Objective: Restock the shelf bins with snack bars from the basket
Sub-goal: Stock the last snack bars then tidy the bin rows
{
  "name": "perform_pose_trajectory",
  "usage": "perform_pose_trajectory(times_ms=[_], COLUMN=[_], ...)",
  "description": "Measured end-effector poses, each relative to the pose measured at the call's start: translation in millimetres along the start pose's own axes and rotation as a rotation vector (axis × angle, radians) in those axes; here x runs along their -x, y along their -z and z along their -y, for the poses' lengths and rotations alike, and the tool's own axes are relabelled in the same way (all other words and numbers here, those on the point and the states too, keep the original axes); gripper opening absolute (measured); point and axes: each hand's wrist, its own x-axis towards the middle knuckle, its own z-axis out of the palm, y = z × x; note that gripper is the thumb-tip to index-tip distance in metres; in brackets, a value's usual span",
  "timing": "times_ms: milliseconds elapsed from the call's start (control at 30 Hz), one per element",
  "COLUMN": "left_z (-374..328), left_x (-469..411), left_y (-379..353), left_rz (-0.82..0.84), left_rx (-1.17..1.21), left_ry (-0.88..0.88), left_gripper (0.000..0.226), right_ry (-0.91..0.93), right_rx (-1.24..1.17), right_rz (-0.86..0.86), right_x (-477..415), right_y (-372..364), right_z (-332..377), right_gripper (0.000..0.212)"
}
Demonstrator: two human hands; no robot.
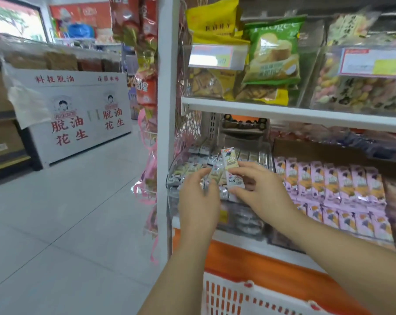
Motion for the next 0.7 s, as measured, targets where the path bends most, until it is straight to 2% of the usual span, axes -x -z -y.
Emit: perform_pose_trajectory(times_ms=[100, 200, 433, 600, 700], left_z=[28, 50, 74, 75, 73], left_x=[-20, -28, -33, -32, -31], left_y=[4, 4, 2, 2, 2], left_rz=[-0.121, -0.163, -0.113, -0.097, -0.073], left_rx=[-0.332, -0.466, -0.472, -0.446, -0.446], left_ry=[-0.084, -0.076, -0.137, -0.126, -0.104], left_gripper=[0.036, 0.039, 0.056, 0.053, 0.043], right_ry=[-0.039, -0.085, -0.177, -0.227, -0.214], right_rx=[0.090, 0.146, 0.146, 0.318, 0.366], right_rz=[-0.004, -0.001, -0.021, 0.142, 0.251], right_x=[-44, -85, -156, -171, -171], right_y=[-10, -22, -59, -71, -64], right_z=[-10, -22, -48, -61, -60], right_gripper=[0.041, 0.042, 0.036, 0.042, 0.047])
